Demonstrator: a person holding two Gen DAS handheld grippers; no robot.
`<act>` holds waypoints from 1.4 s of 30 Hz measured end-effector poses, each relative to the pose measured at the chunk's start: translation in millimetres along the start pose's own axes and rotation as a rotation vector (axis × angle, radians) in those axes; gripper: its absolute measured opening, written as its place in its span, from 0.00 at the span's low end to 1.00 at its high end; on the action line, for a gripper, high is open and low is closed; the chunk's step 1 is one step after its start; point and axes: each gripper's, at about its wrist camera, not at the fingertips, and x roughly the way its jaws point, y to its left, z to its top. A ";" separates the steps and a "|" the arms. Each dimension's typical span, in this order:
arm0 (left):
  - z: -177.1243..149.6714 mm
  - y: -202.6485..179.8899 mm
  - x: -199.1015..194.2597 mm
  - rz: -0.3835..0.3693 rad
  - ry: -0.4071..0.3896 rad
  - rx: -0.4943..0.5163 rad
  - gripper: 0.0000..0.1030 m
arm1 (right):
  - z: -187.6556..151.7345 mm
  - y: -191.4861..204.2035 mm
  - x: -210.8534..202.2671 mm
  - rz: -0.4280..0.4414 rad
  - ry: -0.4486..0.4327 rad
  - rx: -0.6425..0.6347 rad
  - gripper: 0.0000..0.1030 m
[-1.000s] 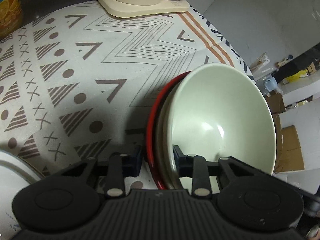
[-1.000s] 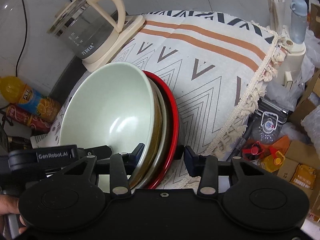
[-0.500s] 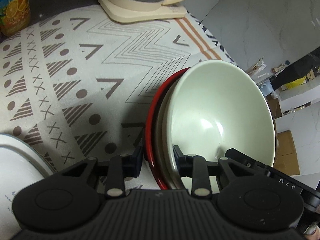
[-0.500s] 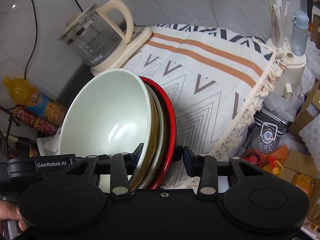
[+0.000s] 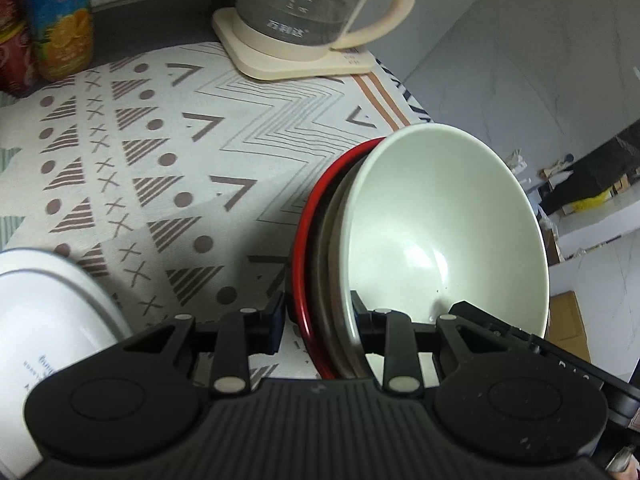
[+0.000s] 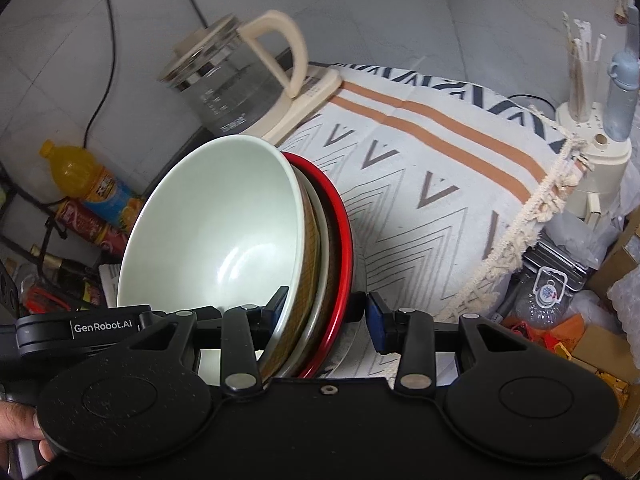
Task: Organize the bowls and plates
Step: 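Lift the nested bowls with both grippers and carry them over the plate stack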
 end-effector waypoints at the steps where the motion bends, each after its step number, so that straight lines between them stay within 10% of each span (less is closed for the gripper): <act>1: -1.3 1.7 -2.4 0.004 -0.008 -0.004 0.29 | -0.3 2.8 0.9 0.004 0.005 -0.011 0.38; 42: -107.9 141.5 -137.5 0.231 -0.311 -0.574 0.29 | -36.5 169.6 53.9 0.325 0.272 -0.485 0.36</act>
